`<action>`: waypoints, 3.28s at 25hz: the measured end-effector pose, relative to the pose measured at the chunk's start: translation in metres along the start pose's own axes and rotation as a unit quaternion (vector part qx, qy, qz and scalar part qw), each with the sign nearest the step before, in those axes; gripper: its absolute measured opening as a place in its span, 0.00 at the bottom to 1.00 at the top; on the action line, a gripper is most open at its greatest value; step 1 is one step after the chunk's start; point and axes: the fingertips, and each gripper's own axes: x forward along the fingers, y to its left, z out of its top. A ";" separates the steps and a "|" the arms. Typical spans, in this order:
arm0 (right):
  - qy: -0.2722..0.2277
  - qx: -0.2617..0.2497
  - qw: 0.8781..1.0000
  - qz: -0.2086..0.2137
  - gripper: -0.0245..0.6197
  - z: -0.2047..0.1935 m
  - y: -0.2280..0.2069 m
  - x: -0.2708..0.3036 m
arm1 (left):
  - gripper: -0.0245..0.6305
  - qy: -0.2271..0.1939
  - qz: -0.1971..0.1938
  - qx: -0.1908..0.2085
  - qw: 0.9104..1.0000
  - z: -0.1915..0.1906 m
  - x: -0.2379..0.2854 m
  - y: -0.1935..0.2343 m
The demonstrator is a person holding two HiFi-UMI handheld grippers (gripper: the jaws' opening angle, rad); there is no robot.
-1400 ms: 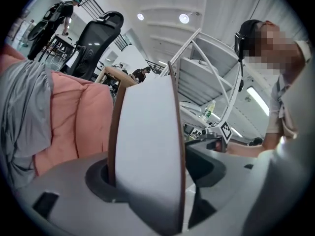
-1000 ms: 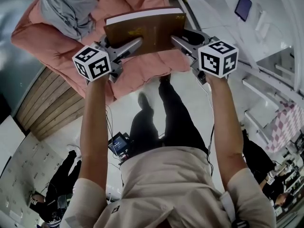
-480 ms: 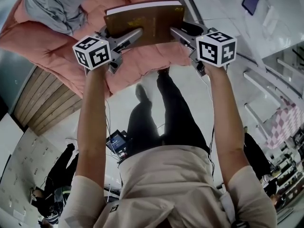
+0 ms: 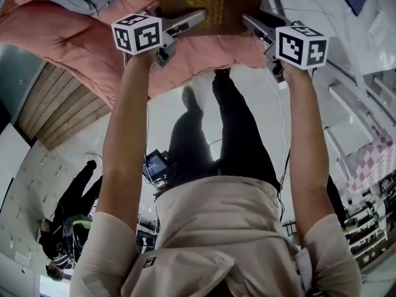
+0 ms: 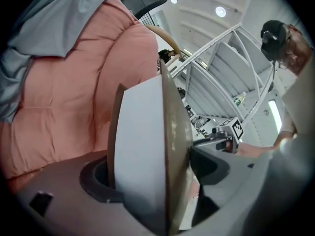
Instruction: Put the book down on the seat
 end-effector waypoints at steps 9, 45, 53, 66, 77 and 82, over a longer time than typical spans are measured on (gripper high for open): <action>0.016 0.000 1.000 -0.026 0.25 -0.004 -0.008 0.018 | 0.67 0.004 0.023 -0.069 0.997 -0.028 0.006 0.031; 0.046 -0.109 0.987 -0.105 0.28 0.019 0.035 0.006 | 0.69 0.013 0.133 -0.128 0.983 -0.032 -0.072 0.017; 0.010 -0.129 0.986 -0.103 0.27 0.043 0.071 -0.038 | 0.69 -0.018 0.091 -0.084 0.992 0.010 -0.094 -0.050; -0.109 -0.189 0.974 -0.065 0.15 0.088 0.185 -0.174 | 0.69 -0.124 0.027 0.062 0.990 0.105 -0.180 -0.219; -0.234 -0.274 0.933 -0.017 0.03 0.107 0.337 -0.311 | 0.36 -0.211 0.000 0.194 0.958 0.140 -0.302 -0.377; -0.264 -0.322 0.909 -0.002 0.03 0.107 0.389 -0.368 | 0.20 -0.262 -0.011 0.249 0.932 0.153 -0.345 -0.444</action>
